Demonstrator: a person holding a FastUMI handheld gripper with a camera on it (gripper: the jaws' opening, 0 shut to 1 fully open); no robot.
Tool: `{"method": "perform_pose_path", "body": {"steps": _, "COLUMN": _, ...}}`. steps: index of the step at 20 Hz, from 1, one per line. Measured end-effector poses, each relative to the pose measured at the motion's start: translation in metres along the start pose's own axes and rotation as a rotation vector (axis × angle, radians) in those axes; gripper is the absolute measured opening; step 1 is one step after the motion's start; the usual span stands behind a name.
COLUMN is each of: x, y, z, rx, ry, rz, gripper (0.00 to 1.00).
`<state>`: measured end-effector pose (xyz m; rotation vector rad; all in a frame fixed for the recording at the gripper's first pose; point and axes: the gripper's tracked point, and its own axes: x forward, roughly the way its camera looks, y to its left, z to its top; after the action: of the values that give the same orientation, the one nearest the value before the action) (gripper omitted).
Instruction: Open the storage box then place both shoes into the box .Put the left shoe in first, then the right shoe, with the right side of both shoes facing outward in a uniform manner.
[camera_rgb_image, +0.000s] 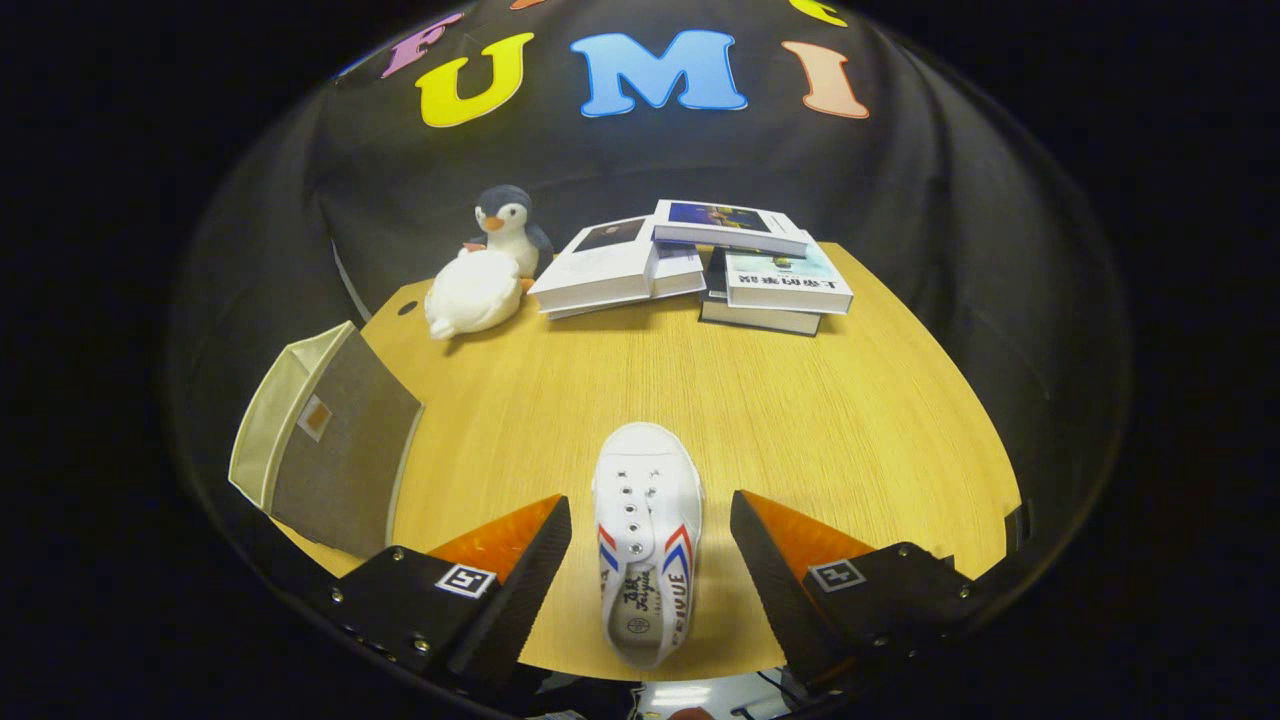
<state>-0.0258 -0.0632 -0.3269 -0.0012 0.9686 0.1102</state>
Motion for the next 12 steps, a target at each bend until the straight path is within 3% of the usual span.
{"method": "perform_pose_path", "body": {"steps": 12, "x": 0.041, "y": -0.031, "z": -0.066, "rx": -0.096, "ry": 0.205, "rz": -0.034, "gripper": 0.98}}
